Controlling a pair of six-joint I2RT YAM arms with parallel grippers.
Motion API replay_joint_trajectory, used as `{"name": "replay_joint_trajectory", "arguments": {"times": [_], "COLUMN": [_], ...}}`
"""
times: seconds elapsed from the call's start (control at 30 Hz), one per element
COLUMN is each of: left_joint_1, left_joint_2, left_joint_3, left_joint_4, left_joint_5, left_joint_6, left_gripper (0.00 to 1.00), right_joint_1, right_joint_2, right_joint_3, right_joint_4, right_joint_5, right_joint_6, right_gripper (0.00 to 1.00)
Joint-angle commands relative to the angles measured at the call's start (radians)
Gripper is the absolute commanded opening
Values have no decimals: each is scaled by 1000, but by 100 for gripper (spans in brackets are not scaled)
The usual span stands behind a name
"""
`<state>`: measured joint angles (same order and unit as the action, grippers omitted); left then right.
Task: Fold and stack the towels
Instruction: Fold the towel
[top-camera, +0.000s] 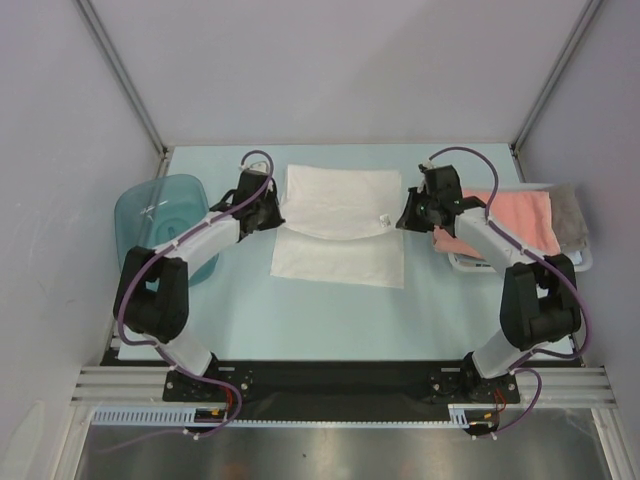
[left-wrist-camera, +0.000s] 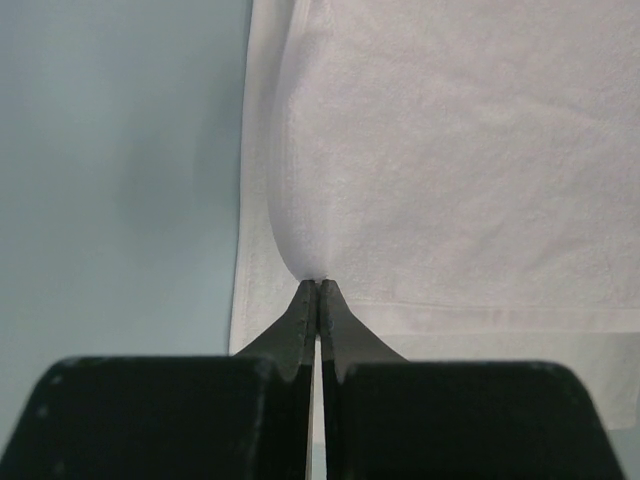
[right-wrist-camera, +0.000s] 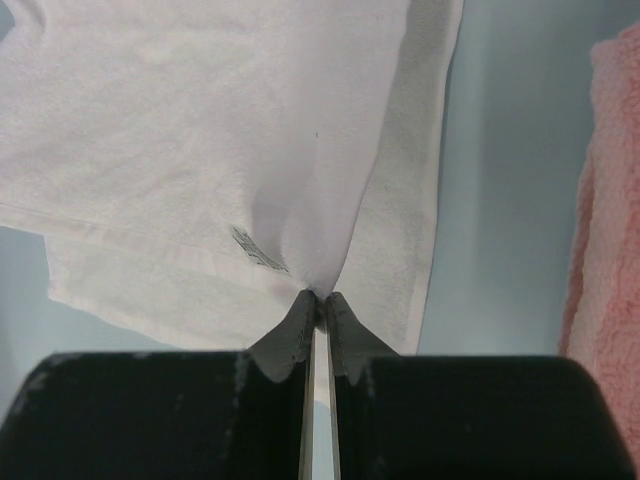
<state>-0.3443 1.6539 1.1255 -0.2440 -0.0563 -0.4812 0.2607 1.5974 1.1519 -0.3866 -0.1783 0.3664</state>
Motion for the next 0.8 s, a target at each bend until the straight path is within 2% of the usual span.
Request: {"name": "replay_joint_trajectory", "arguments": {"times": [0.0, 0.77], "left_joint_1": [-10, -19], "left_joint_2": [-74, -236], "left_joint_3": [-29, -181], "left_joint_4": [12, 34], "left_joint_5": [-31, -54], "left_joint_6": [-19, -27], "left_gripper": [0, 0], "right_joint_1": [9, 46], "right_joint_2": [-66, -221], "right_joint_3": [-18, -152], "right_joint_4": [3, 2], "right_joint_5": [23, 60], "right_joint_6": [11, 29], "right_gripper": [0, 0]}}
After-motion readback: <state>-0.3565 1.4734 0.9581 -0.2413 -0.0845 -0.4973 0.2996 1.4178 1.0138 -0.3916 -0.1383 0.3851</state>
